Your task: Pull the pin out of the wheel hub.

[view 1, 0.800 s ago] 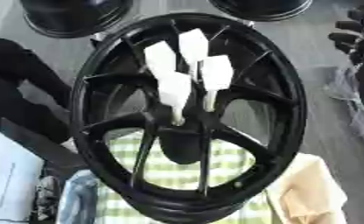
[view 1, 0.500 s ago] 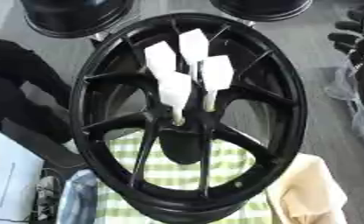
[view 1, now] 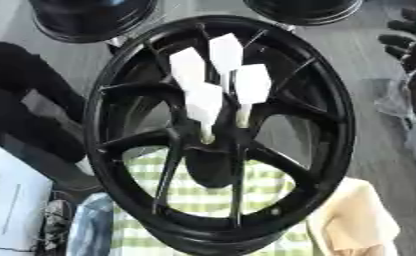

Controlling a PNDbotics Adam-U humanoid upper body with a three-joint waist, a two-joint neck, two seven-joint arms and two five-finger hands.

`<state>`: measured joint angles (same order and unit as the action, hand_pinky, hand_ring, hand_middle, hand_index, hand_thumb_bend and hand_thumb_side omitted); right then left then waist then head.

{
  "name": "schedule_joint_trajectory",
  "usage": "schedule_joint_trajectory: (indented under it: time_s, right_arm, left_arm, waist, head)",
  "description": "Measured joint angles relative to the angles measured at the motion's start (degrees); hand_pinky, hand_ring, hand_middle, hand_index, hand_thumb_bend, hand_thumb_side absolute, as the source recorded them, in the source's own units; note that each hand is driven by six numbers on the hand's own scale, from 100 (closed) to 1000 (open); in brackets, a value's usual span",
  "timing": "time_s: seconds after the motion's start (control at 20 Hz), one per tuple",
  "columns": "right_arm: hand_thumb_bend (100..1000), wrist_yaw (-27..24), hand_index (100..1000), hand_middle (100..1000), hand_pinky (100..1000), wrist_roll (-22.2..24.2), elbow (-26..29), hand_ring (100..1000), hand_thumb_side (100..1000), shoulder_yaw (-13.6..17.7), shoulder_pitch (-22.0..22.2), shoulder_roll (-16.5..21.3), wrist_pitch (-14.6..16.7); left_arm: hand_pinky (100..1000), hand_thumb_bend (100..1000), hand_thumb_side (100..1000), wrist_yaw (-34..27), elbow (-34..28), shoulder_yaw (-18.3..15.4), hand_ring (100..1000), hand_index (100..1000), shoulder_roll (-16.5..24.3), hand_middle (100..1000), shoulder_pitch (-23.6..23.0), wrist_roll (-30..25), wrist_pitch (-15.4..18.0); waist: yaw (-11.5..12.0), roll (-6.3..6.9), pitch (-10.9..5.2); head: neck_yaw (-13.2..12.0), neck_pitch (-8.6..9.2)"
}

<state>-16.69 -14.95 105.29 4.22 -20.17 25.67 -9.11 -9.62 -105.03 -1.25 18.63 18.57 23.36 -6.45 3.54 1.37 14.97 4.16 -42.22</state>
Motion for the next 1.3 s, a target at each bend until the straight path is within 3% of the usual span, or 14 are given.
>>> schedule_joint_trajectory:
  time_s: [0.35, 0.6, 0.75, 1.0, 1.1, 1.3]
  right_arm:
    - [100, -3.6, 872, 792, 905, 5.4, 2.3, 810, 666, -1.8, -8.7, 9.2, -0.5]
    - [100, -6.3, 868, 788, 899, 9.9, 4.2, 808, 631, -5.0, -15.8, 16.1, -1.5]
    - [100, -6.8, 870, 790, 896, 13.1, 4.4, 811, 595, -7.5, -21.0, 18.3, -2.5]
    - [100, -3.5, 884, 809, 901, 22.0, 1.6, 823, 572, -12.8, -32.0, 18.4, -5.2]
    - [100, -0.5, 890, 816, 902, 26.0, -0.6, 829, 542, -14.9, -36.1, 16.8, -6.2]
    - [100, 6.8, 907, 826, 890, 33.7, -2.6, 842, 572, -19.1, -41.3, 13.2, -6.7]
  left_arm:
    - [729, 277, 788, 0.1, 0.1, -0.1, 708, 791, 1.0, 769, -1.1, 0.1, 0.0]
    - [729, 276, 790, 0.2, 0.2, -0.3, 707, 791, 1.7, 769, -1.8, 0.2, 0.1]
    - [729, 275, 791, 0.5, 0.2, -0.4, 706, 791, 2.3, 769, -2.4, 0.2, 0.1]
    - [729, 274, 798, 0.6, 0.3, -0.7, 705, 791, 3.6, 768, -3.7, 0.4, 0.0]
    - [729, 273, 800, 0.6, 0.6, -0.8, 705, 791, 4.2, 768, -4.3, 0.6, 0.0]
    - [730, 271, 803, 0.6, 0.9, -1.2, 705, 791, 5.2, 769, -5.3, 1.0, -0.1]
  waist:
    - [-1.0, -1.40, -1.01]
    - [-1.7, -2.10, -1.34]
    - [-2.2, -2.43, -1.44]
    - [-3.4, -3.21, -1.78]
    - [-4.1, -3.66, -1.79]
    - [-5.2, -4.55, -1.83]
  head:
    - [-0.1, -0.77]
    - [-0.2, -1.06]
    - [-0.3, -1.42]
    - [-0.6, -1.55]
    - [-0.9, -1.55]
    - [-1.6, -1.55]
